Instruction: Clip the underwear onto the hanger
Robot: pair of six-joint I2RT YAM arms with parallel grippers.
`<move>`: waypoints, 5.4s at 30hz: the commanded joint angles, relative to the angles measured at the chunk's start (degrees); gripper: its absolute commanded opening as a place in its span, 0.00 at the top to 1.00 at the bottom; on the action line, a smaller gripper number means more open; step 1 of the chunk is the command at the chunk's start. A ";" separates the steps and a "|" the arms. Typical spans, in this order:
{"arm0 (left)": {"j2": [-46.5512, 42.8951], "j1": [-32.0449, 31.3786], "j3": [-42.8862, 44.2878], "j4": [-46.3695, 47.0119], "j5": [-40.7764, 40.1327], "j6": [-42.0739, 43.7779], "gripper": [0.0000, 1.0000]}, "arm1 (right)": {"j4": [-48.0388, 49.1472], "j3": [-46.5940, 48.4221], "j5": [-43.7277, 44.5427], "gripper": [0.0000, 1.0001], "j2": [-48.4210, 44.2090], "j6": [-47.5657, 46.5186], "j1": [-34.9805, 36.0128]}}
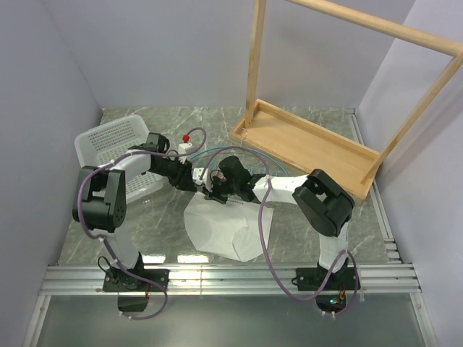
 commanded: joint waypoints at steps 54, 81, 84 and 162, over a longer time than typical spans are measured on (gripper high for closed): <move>4.82 -5.82 10.64 8.99 -42.61 -15.25 0.44 | -1.83 5.66 1.95 1.00 2.30 2.16 1.76; 8.69 -6.26 13.98 6.79 -38.57 -17.25 0.88 | -2.53 6.19 0.89 1.00 2.65 5.58 1.14; 7.99 -5.99 13.80 6.88 -35.49 -20.07 1.00 | -2.79 6.80 0.72 1.00 3.00 8.04 0.88; 1.13 -1.86 1.50 29.02 -22.39 -53.30 1.00 | -15.45 21.30 -8.07 1.00 15.14 53.40 -7.56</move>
